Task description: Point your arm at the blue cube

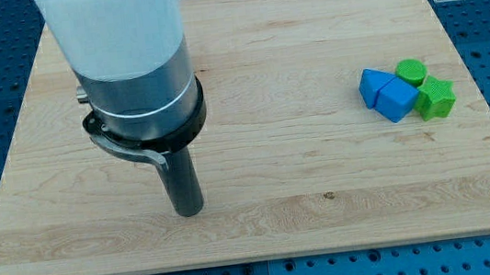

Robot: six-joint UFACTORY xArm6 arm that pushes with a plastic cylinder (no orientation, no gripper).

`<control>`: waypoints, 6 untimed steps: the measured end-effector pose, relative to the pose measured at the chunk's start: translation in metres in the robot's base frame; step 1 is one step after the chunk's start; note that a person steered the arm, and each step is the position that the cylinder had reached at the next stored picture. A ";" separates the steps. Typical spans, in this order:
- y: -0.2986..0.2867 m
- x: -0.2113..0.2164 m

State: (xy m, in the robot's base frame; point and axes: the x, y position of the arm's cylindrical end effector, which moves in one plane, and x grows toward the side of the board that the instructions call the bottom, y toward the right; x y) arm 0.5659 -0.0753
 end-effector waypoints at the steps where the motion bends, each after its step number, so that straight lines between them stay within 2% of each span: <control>1: 0.000 0.000; 4: 0.012 -0.003; 6: 0.123 -0.059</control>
State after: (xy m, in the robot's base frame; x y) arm 0.5066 0.0473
